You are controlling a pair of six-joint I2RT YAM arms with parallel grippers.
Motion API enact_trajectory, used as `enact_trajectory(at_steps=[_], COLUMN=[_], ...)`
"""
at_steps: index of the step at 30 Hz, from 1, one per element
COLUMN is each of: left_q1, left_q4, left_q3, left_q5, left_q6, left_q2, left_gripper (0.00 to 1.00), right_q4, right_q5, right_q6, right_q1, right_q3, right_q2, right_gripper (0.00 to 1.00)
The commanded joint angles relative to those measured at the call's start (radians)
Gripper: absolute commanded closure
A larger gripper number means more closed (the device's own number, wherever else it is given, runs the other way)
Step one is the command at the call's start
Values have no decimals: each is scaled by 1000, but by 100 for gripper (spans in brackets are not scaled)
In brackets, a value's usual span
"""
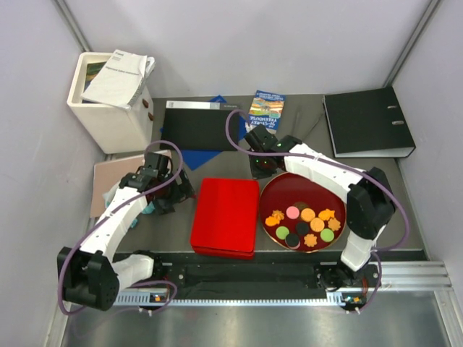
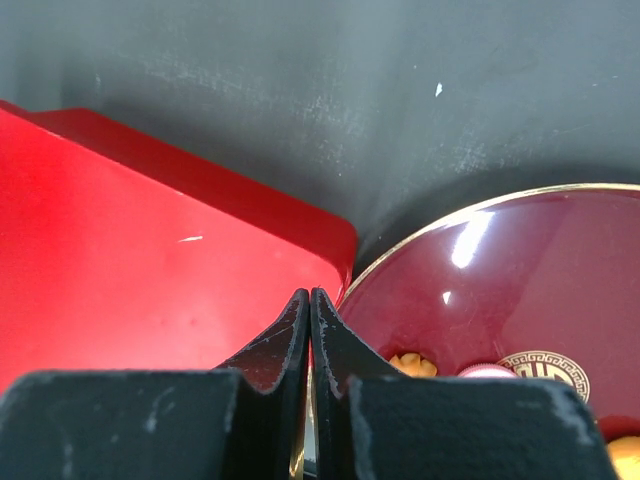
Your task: Pack the cookies
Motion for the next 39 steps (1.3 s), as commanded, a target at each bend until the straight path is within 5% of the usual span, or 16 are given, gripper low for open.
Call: enact_trajectory(at_steps=[1, 16, 31, 39], left_q1=[-2, -2, -3, 1], left_q4=[26, 67, 115, 73], left_q3=[-40, -49, -30, 119], left_q5=[23, 45, 60, -3], left_q6=[-18, -29, -15, -1], left_q2=[-13, 76, 165, 220], left_gripper=[1, 16, 20, 17], right_q4=[38, 47, 47, 21], right_q5=[-14, -38, -48, -11], right_q6=[-20, -34, -40, -22], right_q1=[-18, -31, -41, -41], right_q3=[47, -29, -109, -60], right_q2=[11, 58, 46, -83], right_gripper=[100, 100, 100, 98])
